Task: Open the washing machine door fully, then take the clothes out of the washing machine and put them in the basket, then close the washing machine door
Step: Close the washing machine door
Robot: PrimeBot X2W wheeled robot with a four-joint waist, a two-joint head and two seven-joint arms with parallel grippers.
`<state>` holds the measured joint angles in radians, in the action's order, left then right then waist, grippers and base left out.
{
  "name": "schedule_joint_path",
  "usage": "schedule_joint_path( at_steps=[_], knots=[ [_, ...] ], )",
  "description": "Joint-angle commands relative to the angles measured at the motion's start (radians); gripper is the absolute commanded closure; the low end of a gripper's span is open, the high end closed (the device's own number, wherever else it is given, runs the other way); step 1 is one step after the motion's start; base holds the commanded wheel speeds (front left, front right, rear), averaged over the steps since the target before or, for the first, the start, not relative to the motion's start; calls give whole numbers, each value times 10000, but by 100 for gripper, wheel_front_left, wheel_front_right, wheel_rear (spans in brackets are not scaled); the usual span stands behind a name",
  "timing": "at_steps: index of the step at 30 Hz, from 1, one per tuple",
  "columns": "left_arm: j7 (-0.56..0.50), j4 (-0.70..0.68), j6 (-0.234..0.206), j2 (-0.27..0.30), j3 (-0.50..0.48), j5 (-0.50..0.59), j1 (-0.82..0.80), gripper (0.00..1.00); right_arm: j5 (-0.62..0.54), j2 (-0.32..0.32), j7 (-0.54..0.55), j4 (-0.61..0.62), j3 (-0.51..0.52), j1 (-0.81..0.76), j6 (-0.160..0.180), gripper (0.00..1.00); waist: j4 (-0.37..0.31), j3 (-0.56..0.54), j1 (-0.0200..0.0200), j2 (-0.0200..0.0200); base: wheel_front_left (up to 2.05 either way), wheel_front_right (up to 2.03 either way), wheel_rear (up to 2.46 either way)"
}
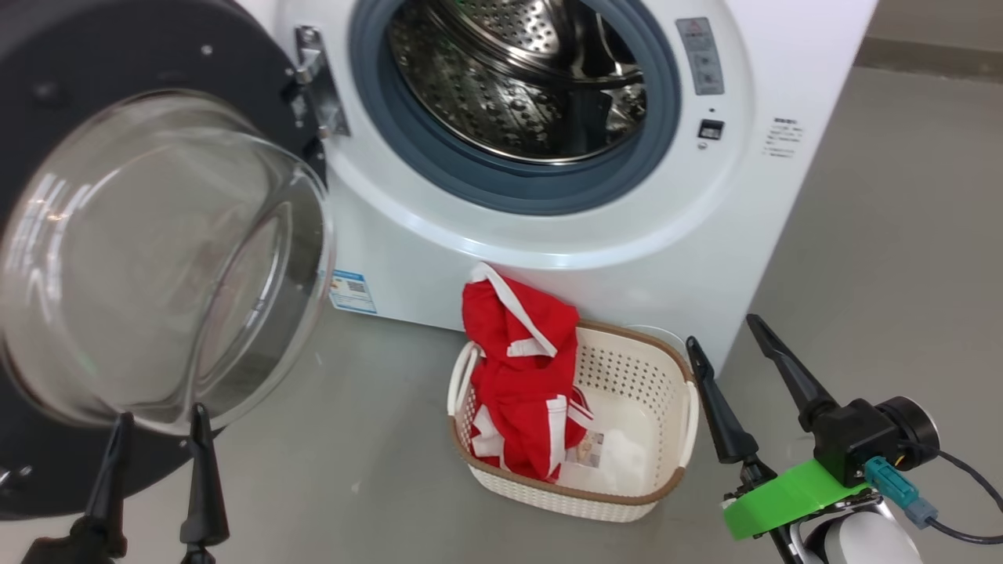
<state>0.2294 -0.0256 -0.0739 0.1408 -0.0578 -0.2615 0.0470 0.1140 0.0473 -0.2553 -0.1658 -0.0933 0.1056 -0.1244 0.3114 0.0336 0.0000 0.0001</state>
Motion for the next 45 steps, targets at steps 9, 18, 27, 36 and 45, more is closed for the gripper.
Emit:
schedule_joint_path(
  at_steps=[9,18,27,36,45],
  knots=[
    [-310,-550,-291,241,-345,143,183,0,77,29,-65,152,-561,197,-63,0,1106,-547,0,-1,0,0,0],
    [-291,-596,-443,260,-382,133,297,0,43,29,-65,50,-673,155,-63,0,1463,-534,0,-1,0,0,0],
    [-234,-617,-554,253,-403,101,367,0,102,29,-65,18,-752,171,-63,0,1463,-564,0,-1,0,0,0],
    [-155,-659,-584,351,-465,23,207,100,89,29,-65,17,-715,196,-63,0,1389,-489,0,-1,0,0,0],
    [64,-434,-523,1081,-1146,-170,-1201,100,-13,29,-65,20,-591,174,-63,0,1350,-410,0,-1,0,0,0]
  ],
)
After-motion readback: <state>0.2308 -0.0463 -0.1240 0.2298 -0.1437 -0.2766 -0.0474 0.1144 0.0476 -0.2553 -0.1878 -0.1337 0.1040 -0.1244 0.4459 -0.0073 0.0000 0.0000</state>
